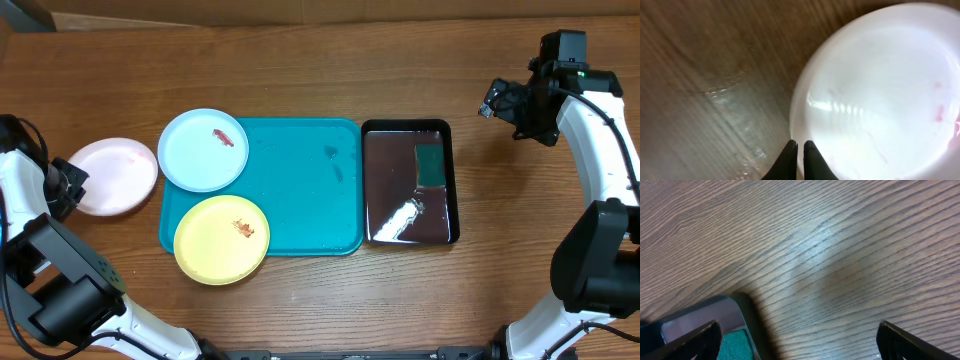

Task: Clean dirty plates on tray and stack at the side
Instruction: 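Release the white plate and move the left gripper to the yellow plate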

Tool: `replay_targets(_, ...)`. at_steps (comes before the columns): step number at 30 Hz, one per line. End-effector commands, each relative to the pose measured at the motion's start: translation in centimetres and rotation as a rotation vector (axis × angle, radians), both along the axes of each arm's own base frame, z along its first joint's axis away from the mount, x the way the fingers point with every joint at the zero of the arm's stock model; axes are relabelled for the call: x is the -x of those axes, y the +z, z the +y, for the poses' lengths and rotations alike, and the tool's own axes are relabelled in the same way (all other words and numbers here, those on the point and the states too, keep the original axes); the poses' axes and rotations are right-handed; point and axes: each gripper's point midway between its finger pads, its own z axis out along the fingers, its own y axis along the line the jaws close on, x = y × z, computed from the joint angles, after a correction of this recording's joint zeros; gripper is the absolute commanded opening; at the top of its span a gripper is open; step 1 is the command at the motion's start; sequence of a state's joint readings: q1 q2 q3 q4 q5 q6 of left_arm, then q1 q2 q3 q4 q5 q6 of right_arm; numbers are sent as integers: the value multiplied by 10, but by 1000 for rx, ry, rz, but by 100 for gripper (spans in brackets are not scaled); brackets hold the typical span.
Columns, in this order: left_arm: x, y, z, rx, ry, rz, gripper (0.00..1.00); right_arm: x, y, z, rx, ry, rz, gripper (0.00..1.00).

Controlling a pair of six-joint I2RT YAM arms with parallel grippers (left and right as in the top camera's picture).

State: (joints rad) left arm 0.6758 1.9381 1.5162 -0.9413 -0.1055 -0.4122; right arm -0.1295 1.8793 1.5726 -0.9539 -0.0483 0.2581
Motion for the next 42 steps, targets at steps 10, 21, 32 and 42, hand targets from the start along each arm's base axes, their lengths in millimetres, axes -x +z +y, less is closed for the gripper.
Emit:
replay_targets(10, -41, 26, -45, 232, -217, -202, 66, -4, 6, 1, -5, -1, -21, 100)
replay_targets(21, -90, 55, -110, 173, -535, -185, 43, -4, 6, 1, -5, -1, -21, 100)
replay_targets(32, -105, 20, -151, 90, -657, -11, 50, -4, 6, 1, -5, -1, -21, 100)
replay_targets(42, -63, 63, -221, 397, -706, -59, 42, -4, 6, 1, -5, -1, -21, 100)
